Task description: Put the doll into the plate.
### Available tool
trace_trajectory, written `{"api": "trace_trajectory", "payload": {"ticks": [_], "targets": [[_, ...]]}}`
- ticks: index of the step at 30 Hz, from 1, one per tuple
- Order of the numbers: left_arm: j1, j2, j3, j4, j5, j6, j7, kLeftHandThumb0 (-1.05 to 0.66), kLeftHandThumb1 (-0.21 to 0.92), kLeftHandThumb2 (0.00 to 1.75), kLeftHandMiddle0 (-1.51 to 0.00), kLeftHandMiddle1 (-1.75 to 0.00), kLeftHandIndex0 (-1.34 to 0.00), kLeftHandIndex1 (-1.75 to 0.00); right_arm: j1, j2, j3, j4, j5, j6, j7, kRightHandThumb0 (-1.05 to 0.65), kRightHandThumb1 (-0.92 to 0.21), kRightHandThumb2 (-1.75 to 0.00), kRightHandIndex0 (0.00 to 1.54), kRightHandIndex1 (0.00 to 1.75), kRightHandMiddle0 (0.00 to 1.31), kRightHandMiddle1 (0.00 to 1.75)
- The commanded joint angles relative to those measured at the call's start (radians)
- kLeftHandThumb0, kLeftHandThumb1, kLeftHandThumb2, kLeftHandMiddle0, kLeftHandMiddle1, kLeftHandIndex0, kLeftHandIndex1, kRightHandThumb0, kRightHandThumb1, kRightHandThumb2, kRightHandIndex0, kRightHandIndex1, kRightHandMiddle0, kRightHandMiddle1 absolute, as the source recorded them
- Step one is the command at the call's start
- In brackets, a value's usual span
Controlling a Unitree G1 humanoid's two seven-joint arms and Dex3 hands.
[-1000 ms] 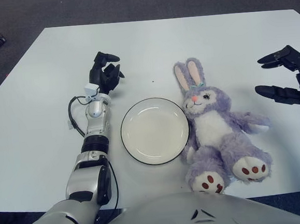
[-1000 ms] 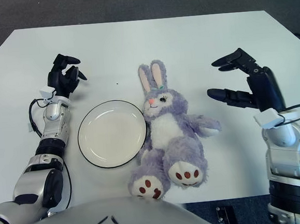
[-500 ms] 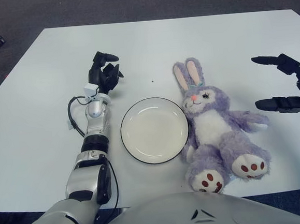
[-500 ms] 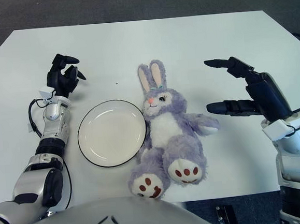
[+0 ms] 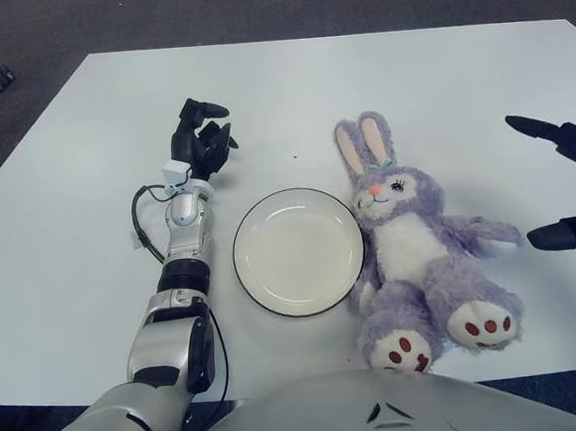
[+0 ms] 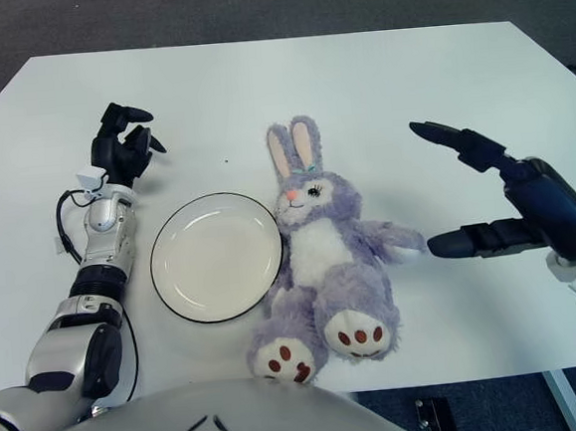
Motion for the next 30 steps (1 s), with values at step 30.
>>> {"api": "trace_trajectory", "payload": {"ticks": [30], "targets": [[0.037,-0.004,-0.019,0.083,0.042,-0.010,0.036,-0.36,0.92,0.26,-0.82,-1.75,-0.47,-1.46,0.131,0.072,-0.033,-0.030,-0.067,-0.181,0.025,-0.69,-0.92,-0.44,0.30,0.00,0.25,0.04]]}}
